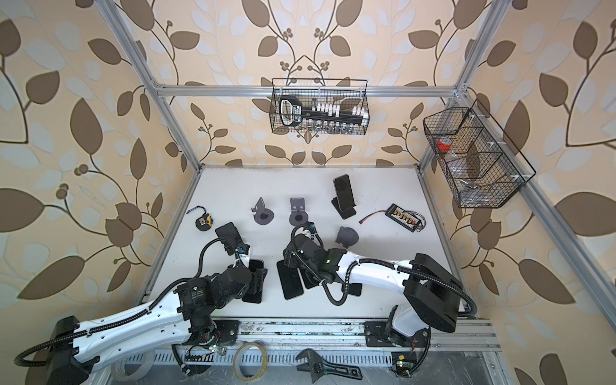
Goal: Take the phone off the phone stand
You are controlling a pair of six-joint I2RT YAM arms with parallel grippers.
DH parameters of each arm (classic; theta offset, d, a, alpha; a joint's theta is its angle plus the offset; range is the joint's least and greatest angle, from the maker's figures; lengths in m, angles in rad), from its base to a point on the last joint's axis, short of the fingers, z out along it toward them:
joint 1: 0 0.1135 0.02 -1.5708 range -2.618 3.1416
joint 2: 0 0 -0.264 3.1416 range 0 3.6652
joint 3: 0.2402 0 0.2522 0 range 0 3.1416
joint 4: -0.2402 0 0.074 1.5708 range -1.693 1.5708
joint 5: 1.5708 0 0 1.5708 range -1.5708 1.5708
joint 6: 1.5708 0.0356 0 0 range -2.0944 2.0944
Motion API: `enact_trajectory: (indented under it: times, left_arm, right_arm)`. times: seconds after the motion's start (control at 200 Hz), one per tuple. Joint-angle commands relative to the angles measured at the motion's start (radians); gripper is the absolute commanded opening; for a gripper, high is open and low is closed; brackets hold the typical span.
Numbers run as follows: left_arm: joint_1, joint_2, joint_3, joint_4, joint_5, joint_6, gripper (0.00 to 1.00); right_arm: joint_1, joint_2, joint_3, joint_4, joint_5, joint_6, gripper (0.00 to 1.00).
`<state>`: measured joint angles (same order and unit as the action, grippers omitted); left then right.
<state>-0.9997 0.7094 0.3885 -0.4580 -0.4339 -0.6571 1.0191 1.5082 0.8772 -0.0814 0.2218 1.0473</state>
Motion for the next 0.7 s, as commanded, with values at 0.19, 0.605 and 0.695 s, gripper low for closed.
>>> enact_trajectory:
  times: [0.19, 0.605, 0.695]
  left_arm:
    - [0.047, 0.062, 0.041, 0.059, 0.051, 0.007, 0.56]
    - [0.267, 0.094, 0.037, 0.001, 0.284, 0.025, 0.55]
    - [0.28, 0.115, 0.049, -0.006, 0.292, 0.039, 0.55]
  right_arm:
    - [0.004, -0.043, -0.019, -0.004, 0.03, 0.005, 0.64]
    - [0.006, -0.067, -0.061, 0.012, 0.015, 0.011, 0.63]
    - [0.006, -0.043, -0.037, 0.005, 0.012, -0.019, 0.64]
